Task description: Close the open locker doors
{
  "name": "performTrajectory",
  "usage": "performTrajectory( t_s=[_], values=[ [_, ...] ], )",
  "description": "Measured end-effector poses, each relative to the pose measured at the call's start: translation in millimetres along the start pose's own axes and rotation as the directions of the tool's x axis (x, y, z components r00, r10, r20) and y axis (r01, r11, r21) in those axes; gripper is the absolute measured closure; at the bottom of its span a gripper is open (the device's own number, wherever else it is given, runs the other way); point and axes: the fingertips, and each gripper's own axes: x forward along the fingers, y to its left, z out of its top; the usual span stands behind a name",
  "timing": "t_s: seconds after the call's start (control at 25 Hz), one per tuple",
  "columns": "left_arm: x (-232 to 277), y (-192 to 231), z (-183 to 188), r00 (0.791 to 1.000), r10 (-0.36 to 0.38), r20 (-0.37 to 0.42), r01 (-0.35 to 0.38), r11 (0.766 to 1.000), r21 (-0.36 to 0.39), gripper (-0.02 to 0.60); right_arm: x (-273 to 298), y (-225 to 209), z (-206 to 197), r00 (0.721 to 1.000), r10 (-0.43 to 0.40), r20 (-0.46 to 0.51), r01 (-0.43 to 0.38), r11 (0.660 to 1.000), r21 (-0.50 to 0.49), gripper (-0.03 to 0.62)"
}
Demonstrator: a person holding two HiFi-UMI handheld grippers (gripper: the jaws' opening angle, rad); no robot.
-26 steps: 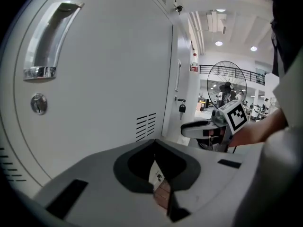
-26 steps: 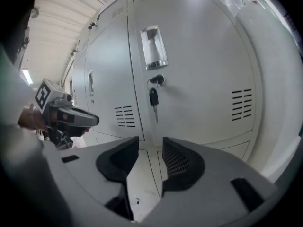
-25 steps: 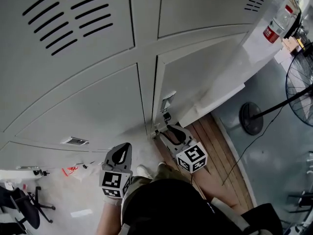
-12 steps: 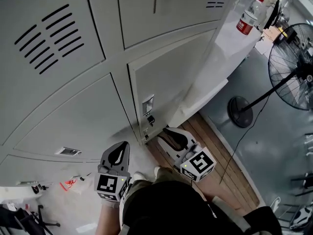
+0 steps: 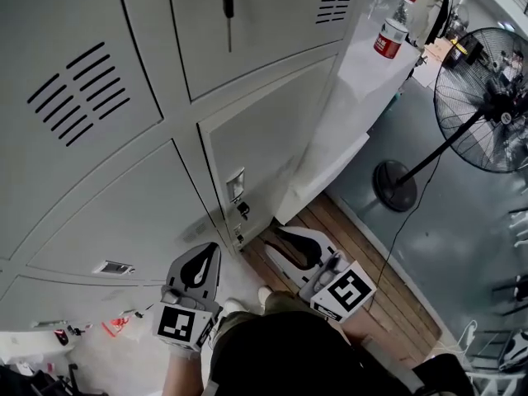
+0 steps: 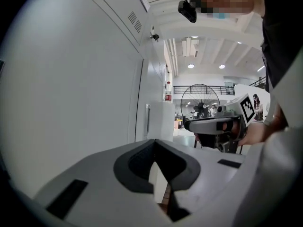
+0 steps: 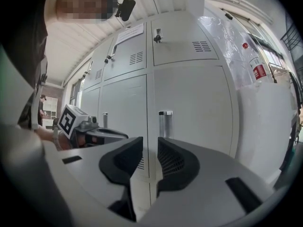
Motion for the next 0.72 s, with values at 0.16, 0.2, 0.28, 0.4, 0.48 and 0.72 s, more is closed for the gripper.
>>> performTrajectory(
  t_s=[0.16, 0.2, 0.28, 0.4, 0.48, 0.72],
  values=[
    [-1, -10, 6, 0.999, -0.042, 0.004, 0.042, 0.999, 0.003, 0.574, -7, 6, 12, 1.0, -0.004, 0.011, 0.005, 1.0, -0.01, 0.487],
    [-1, -11, 7, 0.999, -0.046, 0.004, 0.046, 0.999, 0.005, 0.574, -8, 8, 14, 1.0, -0.005, 0.013, 0.005, 1.0, -0.013, 0.487],
    [-2, -13, 8, 0.999, -0.05, 0.004, 0.05, 0.999, 0.004, 0.574, -10, 10, 16, 1.0, -0.004, 0.016, 0.004, 1.0, -0.014, 0.487],
    [-3, -14, 8, 0.998, -0.058, 0.002, 0.058, 0.998, 0.005, 0.574, -11, 11, 13, 1.0, -0.005, 0.004, 0.005, 1.0, -0.01, 0.488],
    [-2, -15, 7, 0.998, -0.065, -0.006, 0.065, 0.998, 0.009, 0.574, -11, 10, 9, 1.0, -0.011, -0.009, 0.011, 1.0, -0.009, 0.491],
    [-2, -14, 7, 0.998, -0.058, -0.006, 0.058, 0.998, 0.009, 0.574, -11, 8, 9, 1.0, -0.002, 0.0, 0.002, 1.0, 0.007, 0.493]
  ],
)
